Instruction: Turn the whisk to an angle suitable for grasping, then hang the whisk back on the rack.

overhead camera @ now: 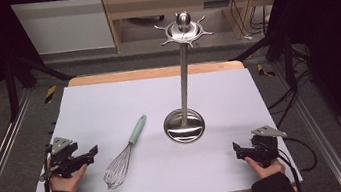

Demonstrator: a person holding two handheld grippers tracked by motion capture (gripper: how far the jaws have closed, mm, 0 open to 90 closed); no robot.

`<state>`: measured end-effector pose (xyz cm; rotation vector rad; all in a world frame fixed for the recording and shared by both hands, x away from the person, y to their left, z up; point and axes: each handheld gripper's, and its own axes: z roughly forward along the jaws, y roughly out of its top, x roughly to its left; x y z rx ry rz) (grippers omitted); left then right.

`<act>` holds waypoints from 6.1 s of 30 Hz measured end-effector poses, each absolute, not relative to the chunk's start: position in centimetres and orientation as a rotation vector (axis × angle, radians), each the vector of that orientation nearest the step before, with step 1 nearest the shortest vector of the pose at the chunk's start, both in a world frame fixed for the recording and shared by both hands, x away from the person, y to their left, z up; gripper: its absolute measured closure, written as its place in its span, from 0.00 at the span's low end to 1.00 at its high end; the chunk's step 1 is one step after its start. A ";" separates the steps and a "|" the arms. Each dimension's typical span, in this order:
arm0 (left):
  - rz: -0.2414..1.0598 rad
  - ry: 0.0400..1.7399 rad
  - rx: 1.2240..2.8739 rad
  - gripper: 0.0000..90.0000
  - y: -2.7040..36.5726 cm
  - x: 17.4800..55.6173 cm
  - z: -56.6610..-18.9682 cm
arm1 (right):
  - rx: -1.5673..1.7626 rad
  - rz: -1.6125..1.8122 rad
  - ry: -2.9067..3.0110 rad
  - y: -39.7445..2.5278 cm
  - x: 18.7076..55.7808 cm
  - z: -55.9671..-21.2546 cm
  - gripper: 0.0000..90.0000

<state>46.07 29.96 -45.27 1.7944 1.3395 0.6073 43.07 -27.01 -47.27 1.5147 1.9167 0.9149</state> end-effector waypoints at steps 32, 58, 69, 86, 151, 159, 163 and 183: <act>0.545 1.189 1.879 0.26 25.4 44.6 -41.9 | 1.534 0.900 1.943 -27.0 43.1 -47.3 0.10; 0.540 1.122 1.951 0.26 22.2 46.7 -39.6 | 1.534 0.893 1.951 -26.6 43.1 -47.3 0.10; 0.529 1.114 2.058 0.27 20.3 48.4 -39.1 | 1.517 0.891 1.960 -26.7 43.0 -47.3 0.10; 0.493 1.104 2.160 0.29 18.3 50.1 -39.4 | 1.507 0.897 1.969 -26.5 42.9 -47.3 0.10; 0.208 1.241 2.453 0.66 15.5 54.8 -44.2 | 1.502 0.885 1.995 -26.2 43.0 -47.5 0.11; 0.162 1.262 2.448 0.70 15.5 55.2 -44.6 | 1.511 0.890 1.991 -26.2 43.0 -47.5 0.11; 0.144 1.264 2.452 0.70 15.4 55.4 -44.8 | 1.504 0.884 1.995 -26.2 43.1 -47.5 0.11; 0.140 1.249 2.351 0.76 16.4 54.4 -43.1 | 1.503 0.881 1.998 -26.3 43.1 -47.5 0.11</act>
